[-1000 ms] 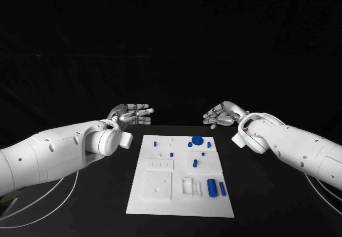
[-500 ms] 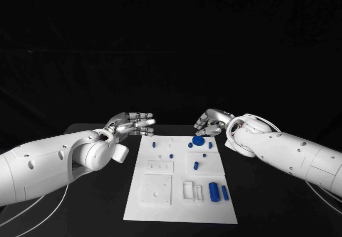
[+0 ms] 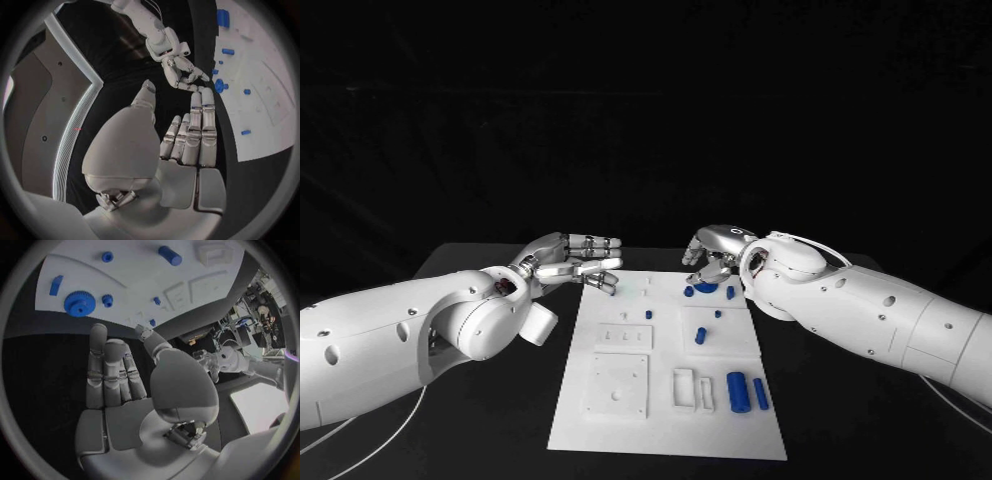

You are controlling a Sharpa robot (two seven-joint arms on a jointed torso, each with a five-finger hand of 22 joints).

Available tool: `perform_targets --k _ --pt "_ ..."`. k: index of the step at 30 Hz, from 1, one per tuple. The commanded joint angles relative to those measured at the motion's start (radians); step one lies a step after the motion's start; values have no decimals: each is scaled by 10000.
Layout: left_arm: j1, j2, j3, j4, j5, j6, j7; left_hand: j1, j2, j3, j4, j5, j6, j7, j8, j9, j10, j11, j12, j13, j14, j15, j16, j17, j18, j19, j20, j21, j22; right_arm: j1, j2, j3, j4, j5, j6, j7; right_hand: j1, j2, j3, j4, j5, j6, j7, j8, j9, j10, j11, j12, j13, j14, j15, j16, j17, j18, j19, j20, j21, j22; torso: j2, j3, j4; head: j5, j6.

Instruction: Assemble the parts on the task board

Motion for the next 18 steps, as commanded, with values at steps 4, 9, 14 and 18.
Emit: perform_targets --k 4,9,14,18 --pt "125 -59 23 59 -314 99 -38 155 -4 -23 247 -37 1020 104 76 55 465 283 -15 9 -147 111 -62 -14 44 -207 68 12 28 16 22 -16 12 -1127 599 -589 170 -116 70 107 -34 -20 -40 -7 6 -145 25 35 16 -51 58 -2 -118 187 242 109 -579 663 177 2 22 3 -8" --pt "188 -90 25 91 -325 73 -30 92 124 7 112 -43 955 109 66 49 1125 314 8 35 -297 173 -70 -27 98 -390 166 -18 29 16 69 -60 -34 -1310 721 -681 269 -123 -78 219 -742 -61 -65 0 10 -345 56 -2 4 -55 69 21 -121 154 337 97 -860 916 240 2 15 -14 -57" --pt "223 -109 27 140 -325 41 -29 44 140 22 18 -40 945 120 65 48 1162 310 12 37 -321 178 -58 -23 111 -421 180 -1 41 14 151 -202 -153 -1444 650 -698 522 -106 -214 398 -1040 -85 -67 0 9 -360 55 -3 3 -52 70 36 -142 141 514 92 -1280 1200 290 22 18 25 -54" --pt "236 -136 27 185 -329 -42 -50 48 157 62 -67 -39 918 191 63 45 1178 465 12 36 -325 226 -42 -15 127 -443 201 24 56 12 230 -264 -248 -1496 425 -674 584 -100 159 296 -1276 -67 -48 0 8 -322 47 -5 1 -48 67 32 -155 189 558 120 -1437 1473 334 32 25 42 -13"
